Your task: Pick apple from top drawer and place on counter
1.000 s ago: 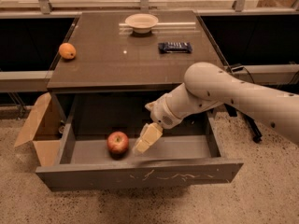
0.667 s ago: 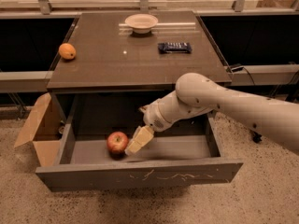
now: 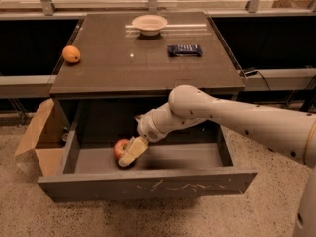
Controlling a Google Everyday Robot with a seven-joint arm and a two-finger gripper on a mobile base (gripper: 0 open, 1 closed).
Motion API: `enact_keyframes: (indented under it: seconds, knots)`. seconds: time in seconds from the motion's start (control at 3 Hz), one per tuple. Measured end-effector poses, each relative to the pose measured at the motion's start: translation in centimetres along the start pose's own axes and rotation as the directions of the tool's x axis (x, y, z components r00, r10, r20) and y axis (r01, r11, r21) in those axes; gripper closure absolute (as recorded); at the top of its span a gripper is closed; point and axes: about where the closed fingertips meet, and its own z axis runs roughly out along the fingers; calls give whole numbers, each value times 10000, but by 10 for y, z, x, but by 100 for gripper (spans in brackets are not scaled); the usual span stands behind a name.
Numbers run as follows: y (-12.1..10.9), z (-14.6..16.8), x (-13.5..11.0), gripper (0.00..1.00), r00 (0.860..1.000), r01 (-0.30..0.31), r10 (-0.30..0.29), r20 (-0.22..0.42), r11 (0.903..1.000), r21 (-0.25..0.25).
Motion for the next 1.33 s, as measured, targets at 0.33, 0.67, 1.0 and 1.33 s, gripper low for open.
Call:
enact_keyframes:
  seconds: [0.33, 0.67, 1.0, 1.33]
  knots:
    - [9, 28, -2, 2, 10000, 72, -73, -55, 9997, -225]
    - [13, 40, 2, 24, 10000, -46, 42, -88, 9993, -371]
    - [18, 44, 22, 48, 9988, -419, 406, -266, 9978, -516]
    - [21, 27, 25, 79, 9991, -362, 355, -211, 9988, -328]
